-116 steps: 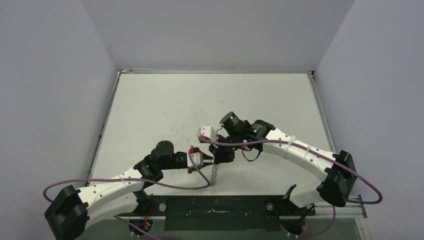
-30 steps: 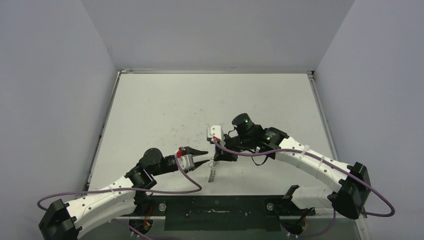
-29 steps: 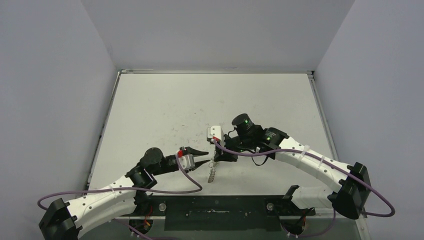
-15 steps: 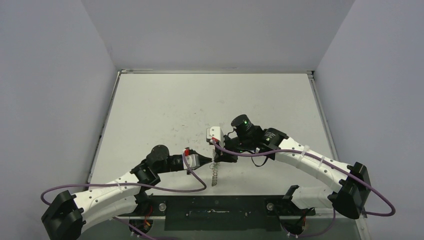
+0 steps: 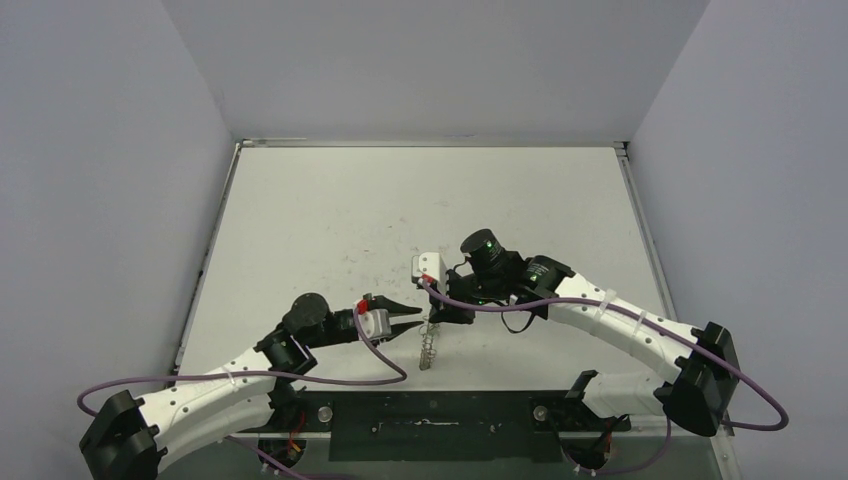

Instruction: Put the keys on the keyring

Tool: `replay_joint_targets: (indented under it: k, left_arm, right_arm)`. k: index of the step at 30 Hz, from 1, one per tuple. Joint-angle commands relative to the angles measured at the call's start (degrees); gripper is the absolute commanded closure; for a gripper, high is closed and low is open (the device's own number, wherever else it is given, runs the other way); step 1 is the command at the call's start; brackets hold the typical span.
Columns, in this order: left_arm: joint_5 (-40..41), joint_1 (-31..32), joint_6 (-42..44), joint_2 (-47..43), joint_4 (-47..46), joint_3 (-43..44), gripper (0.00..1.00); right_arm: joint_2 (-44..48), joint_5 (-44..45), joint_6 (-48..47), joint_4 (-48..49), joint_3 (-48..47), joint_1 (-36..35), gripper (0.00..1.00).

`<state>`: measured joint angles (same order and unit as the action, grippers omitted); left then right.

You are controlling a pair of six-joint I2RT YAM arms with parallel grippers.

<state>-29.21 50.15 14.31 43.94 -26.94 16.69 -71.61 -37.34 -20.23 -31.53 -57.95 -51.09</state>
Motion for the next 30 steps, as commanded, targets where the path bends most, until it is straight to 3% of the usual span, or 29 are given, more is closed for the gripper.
replay_joint_targets:
  k: [1, 7, 14, 30]
  left_arm:
    - [0.3, 0.13, -1.22, 0.42, -5.71, -0.59, 0.79]
    - [0.17, 0.12, -0.97, -0.15, -4.16, -0.72, 0.81]
    - [-0.38, 0.12, -0.79, -1.35, -3.03, -0.7, 0.75]
    - [-0.69, 0.21, 1.23, 5.98, -2.13, 2.11, 0.75]
  right_arm:
    - [-0.13, 0.15, 0.01, 2.46, -2.19, -0.28, 1.0]
    - [-0.58, -0.04, -0.16, 2.22, -2.49, -0.3, 1.0]
    - [-1.07, -0.79, 0.01, 2.55, -2.63, -0.35, 1.0]
    - [-0.46, -1.9, 0.19, 2.21, -3.18, -0.76, 1.0]
